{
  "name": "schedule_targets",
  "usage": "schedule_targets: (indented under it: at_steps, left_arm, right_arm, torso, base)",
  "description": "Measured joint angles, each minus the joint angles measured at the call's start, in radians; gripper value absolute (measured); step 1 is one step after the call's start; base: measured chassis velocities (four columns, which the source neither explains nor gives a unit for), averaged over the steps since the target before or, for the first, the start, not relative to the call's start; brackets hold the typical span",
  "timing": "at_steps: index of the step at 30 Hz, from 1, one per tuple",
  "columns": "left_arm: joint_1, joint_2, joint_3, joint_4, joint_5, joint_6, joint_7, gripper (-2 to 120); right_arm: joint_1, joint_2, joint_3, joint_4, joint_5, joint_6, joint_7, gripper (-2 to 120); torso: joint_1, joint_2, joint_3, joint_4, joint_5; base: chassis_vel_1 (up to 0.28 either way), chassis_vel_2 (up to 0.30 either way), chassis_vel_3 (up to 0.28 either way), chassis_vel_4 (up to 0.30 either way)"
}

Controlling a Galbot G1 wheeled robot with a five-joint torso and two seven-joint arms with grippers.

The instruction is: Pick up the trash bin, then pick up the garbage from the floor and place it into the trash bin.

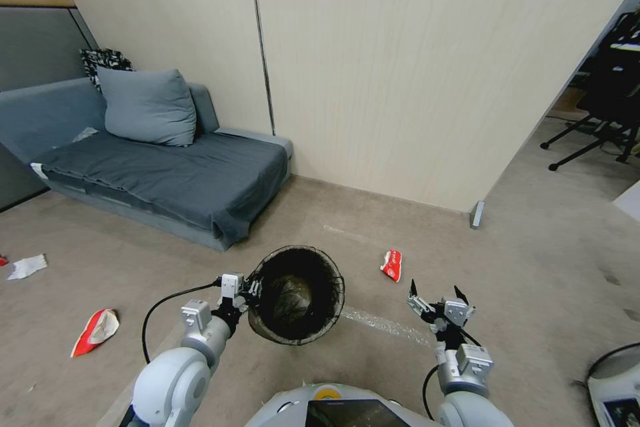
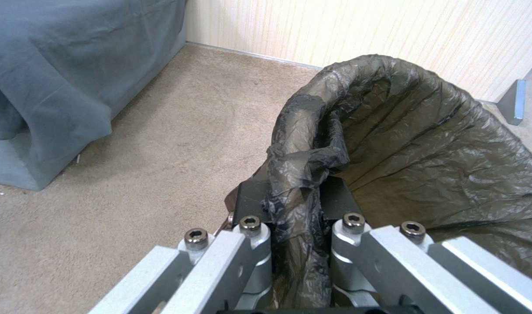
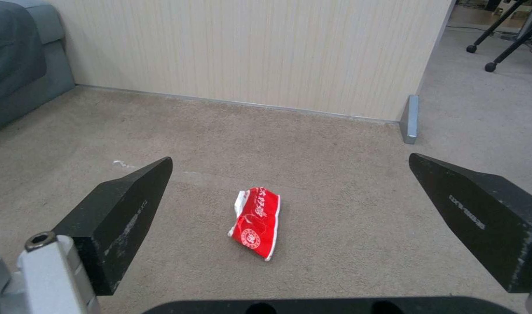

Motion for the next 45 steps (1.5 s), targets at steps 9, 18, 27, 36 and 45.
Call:
schedule_targets:
  at_steps: [9, 18, 27, 36, 45]
  left_arm:
    - [-0.002, 0.000, 0.000, 0.005, -0.001, 0.000, 0.000, 7]
    - [-0.001, -0.003, 0.001, 0.006, 0.001, 0.001, 0.001, 7]
    - [-0.001, -0.003, -0.001, 0.005, 0.004, 0.001, 0.000, 7]
    - [0.001, 0.002, -0.003, 0.003, 0.004, 0.001, 0.000, 7]
    - [0.000, 0.003, -0.003, 0.001, 0.004, -0.001, 0.000, 7]
  right_arm:
    - [0.007, 0.000, 0.002, -0.005, 0.002, -0.001, 0.000, 100]
    - [0.018, 0.000, 0.004, -0.011, 0.008, -0.004, -0.001, 100]
    - [0.021, 0.000, 0.005, -0.017, 0.013, -0.005, -0.001, 100]
    - [0.024, 0.000, 0.001, -0.022, 0.011, -0.006, -0.002, 100]
    - [0.021, 0.000, 0.000, -0.024, 0.011, -0.006, -0.002, 100]
  torso:
    - [0.000, 0.000, 0.000, 0.0000, 0.0000]
    - [0.000, 0.000, 0.000, 0.0000, -0.0001]
    - [0.000, 0.000, 0.000, 0.0000, 0.0000]
    - [0.000, 0.000, 0.000, 0.0000, 0.0001]
    - [0.000, 0.000, 0.000, 0.0001, 0.0000]
  base:
    - [-0.013, 0.017, 0.014, -0.014]
    - [-0.120, 0.106, 0.122, -0.111]
    - [-0.092, 0.097, 0.104, -0.088]
    - [-0.107, 0.104, 0.100, -0.100]
    - [-0.097, 0.113, 0.113, -0.114]
